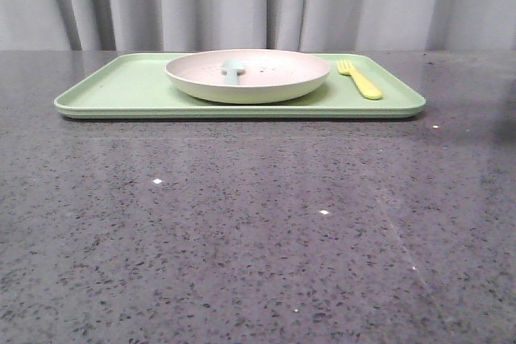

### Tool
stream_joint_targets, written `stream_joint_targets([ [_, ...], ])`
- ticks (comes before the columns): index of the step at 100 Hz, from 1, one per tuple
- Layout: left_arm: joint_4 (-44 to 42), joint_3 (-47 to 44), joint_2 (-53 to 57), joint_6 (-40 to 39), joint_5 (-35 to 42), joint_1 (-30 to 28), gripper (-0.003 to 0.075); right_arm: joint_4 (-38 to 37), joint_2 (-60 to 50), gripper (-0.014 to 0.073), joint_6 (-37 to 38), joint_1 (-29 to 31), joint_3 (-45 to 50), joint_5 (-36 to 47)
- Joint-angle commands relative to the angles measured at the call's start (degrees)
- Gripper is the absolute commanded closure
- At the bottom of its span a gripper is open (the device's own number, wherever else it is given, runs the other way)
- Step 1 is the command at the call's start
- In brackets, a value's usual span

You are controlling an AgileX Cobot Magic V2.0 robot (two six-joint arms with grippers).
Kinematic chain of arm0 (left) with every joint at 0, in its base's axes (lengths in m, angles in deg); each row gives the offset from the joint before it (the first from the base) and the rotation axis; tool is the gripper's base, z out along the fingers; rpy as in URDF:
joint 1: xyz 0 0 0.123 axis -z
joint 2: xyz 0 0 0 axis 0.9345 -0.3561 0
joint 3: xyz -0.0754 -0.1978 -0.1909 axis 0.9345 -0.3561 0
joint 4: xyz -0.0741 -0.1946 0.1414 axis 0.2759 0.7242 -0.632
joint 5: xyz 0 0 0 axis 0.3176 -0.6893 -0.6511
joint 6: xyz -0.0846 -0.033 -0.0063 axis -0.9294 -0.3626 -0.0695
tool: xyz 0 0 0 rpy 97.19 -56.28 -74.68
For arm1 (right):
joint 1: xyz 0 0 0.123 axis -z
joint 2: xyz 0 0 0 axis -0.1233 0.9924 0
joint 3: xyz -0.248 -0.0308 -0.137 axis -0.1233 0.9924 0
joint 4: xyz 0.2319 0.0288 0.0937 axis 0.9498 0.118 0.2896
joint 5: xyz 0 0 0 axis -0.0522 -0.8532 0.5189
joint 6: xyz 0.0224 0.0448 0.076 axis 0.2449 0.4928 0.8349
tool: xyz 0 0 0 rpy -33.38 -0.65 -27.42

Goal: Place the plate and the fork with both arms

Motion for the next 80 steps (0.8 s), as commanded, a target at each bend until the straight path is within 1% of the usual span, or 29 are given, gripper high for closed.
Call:
stream_joint_targets([
  [1, 0.06, 1.50, 0.19, -0.58, 4.65, -0.25, 0.0500, -0.92, -4.89, 0.0566, 0.01, 0.11, 1.43, 5.06],
  [10, 0.06, 1.50, 0.32, -0.58, 4.65, -0.25, 0.0500, -1.09, -8.37, 0.0599, 0.01, 0.11, 4.68, 7.21],
  [46, 0.06, 1.50, 3.26, -0.58, 4.79, -0.25, 0.0509, -2.17, -22.92, 0.0605, 0.01, 0.11, 19.95, 15.66],
  [51, 0.06, 1.50, 4.11, -0.58, 5.22, -0.25, 0.0531, -2.23, -25.53, 0.0624, 0.01, 0.11, 22.02, 17.51],
  [60, 0.06, 0.85, 5.98, -0.58, 6.58, -0.25, 0.0596, -2.23, -29.16, 0.0664, 0.01, 0.11, 25.44, 19.72],
  [75, 0.06, -1.23, 8.45, -0.58, 7.65, -0.25, 0.0722, -2.63, -35.77, 0.0661, 0.01, 0.11, 29.84, 20.81],
  [78, 0.06, -1.49, 9.05, -0.58, 7.65, -0.25, 0.0741, -2.93, -36.93, 0.0661, 0.01, 0.11, 30.60, 20.81],
  [80, 0.06, -1.85, 9.32, -0.58, 7.65, -0.25, 0.0740, -3.24, -37.77, 0.0661, 0.01, 0.11, 31.13, 20.88],
])
